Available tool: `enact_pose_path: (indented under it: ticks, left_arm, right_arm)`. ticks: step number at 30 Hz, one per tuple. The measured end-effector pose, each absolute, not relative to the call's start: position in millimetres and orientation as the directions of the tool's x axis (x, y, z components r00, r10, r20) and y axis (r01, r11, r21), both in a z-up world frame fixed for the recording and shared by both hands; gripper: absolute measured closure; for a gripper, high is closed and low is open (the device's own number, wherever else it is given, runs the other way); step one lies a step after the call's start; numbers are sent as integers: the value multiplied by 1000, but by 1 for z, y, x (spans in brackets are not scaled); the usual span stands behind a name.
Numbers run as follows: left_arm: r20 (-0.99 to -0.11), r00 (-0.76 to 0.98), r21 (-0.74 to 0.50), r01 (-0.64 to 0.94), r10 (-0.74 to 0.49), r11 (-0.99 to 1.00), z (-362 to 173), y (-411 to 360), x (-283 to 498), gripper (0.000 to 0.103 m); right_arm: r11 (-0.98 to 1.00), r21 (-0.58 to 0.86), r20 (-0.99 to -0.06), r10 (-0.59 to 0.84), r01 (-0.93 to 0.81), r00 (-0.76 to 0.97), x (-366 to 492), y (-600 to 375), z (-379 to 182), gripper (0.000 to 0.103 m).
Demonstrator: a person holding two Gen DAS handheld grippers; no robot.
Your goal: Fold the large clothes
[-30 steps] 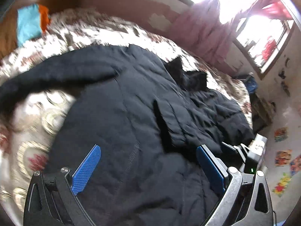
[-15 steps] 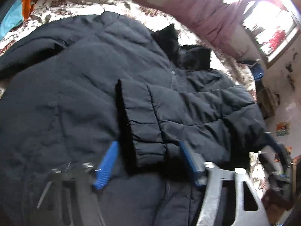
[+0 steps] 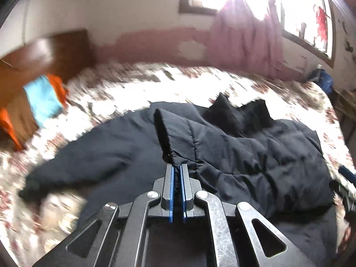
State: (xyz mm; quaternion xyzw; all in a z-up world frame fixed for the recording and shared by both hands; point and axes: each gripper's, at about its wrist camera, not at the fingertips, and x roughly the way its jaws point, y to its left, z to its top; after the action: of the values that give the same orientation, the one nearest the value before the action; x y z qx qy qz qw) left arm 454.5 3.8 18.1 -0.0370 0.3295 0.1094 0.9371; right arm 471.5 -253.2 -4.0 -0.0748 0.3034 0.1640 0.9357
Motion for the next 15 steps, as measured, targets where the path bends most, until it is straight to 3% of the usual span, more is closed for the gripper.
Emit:
enact_pose_path:
  ticks: [3,8,11,15]
  left_arm:
    - [-635,734,80,-249,242,965,13,15,457,97]
    - [-712,643,160,-242,282,957,-29,20,468,97]
    - [-726,616,187,-250,305,950,-45,26,470,96]
    - [-745,613,136,-246,263,960,-44,31,468,89]
  right_arm:
    - [913,-95,-634,251,-396,731,471,-229,-26,57]
    - [888,-202,-732,144,-414,666,484,-200,-74,61]
    - [903,-148,-770,151,-404,620,494,-207,-90,61]
    - [911,-94,-776,186,-402,603,500,-214,-94,59]
